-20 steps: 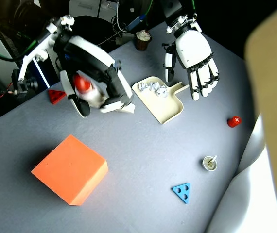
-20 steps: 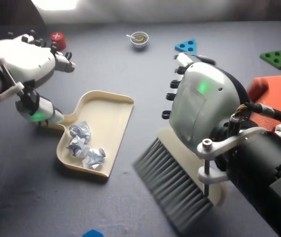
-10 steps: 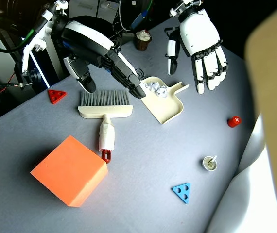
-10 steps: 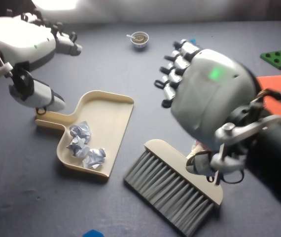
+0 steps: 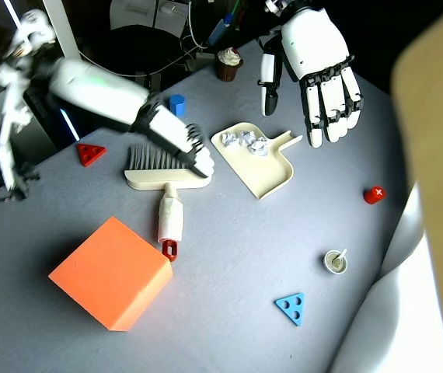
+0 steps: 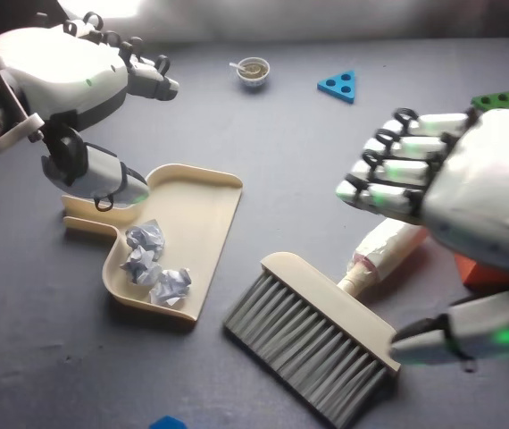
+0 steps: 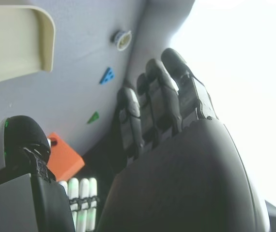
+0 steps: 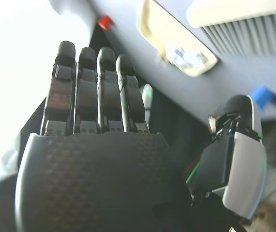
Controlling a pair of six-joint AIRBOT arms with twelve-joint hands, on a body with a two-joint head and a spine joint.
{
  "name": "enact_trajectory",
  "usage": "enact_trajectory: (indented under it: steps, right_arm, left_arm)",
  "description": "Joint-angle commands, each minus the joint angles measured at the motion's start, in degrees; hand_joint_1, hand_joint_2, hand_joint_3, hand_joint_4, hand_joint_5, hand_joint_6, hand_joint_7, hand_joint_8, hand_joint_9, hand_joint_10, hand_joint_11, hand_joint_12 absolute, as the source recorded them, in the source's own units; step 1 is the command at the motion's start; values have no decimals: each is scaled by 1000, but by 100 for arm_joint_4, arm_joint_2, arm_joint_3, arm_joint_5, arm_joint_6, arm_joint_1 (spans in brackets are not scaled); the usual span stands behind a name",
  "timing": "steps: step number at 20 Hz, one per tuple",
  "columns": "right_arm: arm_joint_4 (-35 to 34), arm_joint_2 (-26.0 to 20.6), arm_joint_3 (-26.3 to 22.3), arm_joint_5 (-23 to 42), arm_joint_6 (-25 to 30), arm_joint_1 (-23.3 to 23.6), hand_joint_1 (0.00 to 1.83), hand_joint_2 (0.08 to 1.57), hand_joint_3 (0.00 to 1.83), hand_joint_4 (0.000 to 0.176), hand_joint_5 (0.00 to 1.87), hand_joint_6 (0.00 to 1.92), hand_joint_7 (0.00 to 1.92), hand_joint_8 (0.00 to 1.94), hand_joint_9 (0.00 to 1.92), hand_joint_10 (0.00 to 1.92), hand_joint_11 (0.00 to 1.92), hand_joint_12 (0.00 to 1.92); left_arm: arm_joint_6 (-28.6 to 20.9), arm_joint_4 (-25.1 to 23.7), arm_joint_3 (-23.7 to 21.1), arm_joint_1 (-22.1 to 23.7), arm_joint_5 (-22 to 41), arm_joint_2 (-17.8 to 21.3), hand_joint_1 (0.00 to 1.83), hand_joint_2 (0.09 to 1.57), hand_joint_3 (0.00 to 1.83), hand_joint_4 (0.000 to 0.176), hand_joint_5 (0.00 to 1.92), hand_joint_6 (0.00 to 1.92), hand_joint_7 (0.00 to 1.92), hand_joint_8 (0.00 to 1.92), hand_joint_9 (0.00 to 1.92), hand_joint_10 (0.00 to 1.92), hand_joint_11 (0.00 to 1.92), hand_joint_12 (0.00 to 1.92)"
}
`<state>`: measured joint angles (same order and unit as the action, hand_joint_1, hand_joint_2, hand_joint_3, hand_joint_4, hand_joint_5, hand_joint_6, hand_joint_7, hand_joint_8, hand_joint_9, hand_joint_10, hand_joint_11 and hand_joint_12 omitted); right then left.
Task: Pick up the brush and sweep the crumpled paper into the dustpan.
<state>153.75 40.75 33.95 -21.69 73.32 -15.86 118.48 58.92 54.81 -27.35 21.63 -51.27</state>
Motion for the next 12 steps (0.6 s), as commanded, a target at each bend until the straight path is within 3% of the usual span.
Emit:
enact_trajectory:
  steps: [1,3,8,11,12]
  right_arm:
    - [331,-145,33,-143,525,101,181,876,0,0,305,6,320,3,301,5,316,66]
    - [359,-435,140,345,1231,279,149,884,3,0,294,0,310,0,293,1,316,63]
    - [406,-893,62,806,1325,522,198,899,5,0,303,2,329,3,314,6,342,66]
    - [396,-1001,-137,665,1242,521,197,898,3,0,319,6,342,5,320,5,341,62]
    - [397,-1002,-173,656,1222,507,201,906,6,0,309,1,332,1,313,1,336,59]
  left_arm:
    - [16,-191,1,97,429,21,836,1003,0,55,382,1,293,1,304,2,0,717]
    - [17,-219,15,129,389,54,815,1013,2,56,353,0,274,0,289,0,0,696]
    - [75,-265,42,213,320,149,840,1005,0,53,380,6,290,3,290,1,0,678]
    - [91,-265,32,233,279,157,854,995,0,48,386,4,304,3,300,3,0,694]
    - [96,-265,27,233,284,157,800,1018,5,59,341,0,268,0,268,0,0,664]
